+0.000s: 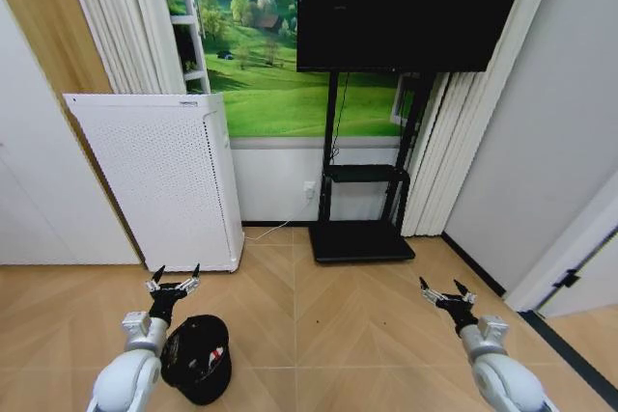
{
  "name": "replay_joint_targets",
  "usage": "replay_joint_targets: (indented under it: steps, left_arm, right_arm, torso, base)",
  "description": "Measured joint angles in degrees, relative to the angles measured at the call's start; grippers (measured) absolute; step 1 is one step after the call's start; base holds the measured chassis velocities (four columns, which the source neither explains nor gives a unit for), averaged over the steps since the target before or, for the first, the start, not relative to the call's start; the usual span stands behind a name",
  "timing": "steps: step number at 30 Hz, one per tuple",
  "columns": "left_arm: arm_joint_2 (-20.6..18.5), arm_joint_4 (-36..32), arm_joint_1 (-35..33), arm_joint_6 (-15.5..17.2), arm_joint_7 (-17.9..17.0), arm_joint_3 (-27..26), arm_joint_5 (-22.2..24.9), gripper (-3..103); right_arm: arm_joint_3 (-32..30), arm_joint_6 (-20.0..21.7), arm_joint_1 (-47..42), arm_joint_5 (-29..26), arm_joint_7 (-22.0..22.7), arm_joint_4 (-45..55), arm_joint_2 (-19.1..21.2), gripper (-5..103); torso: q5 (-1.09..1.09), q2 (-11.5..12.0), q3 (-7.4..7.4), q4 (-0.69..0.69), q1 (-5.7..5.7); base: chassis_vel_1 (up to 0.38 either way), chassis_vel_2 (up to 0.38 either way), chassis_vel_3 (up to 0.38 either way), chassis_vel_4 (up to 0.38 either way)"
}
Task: Pick up the trash bin and place the garbage on the floor into it.
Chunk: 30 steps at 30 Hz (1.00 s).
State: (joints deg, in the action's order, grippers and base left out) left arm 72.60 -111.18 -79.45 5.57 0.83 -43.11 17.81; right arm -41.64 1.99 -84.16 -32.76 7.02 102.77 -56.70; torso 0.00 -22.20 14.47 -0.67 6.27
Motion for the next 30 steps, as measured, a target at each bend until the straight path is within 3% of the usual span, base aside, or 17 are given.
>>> replay_joint_targets:
  steps: [17,22,30]
  left_arm:
    - [0.0,0.0,0.0,0.0,0.0,0.0,0.0,100]
    - [0.0,0.0,0.0,0.0,0.0,0.0,0.0,100]
    - [0.0,0.0,0.0,0.0,0.0,0.0,0.0,100]
  right_arm:
    - [0.0,0.0,0.0,0.0,0.0,0.0,0.0,100]
    - [0.0,0.0,0.0,0.0,0.0,0.0,0.0,100]
    - [0.0,0.0,0.0,0.0,0.0,0.0,0.0,100]
  torso:
    - [0.00,-2.4,1.64,0.00,0.80]
    - [0.00,-4.8,3.22,0.00,1.56]
    - [0.00,-6.7,4.40,0.00,2.30]
  base:
    - [0.000,0.000,0.000,0.000]
    - [0.000,0.000,0.000,0.000]
    - [0.000,0.000,0.000,0.000]
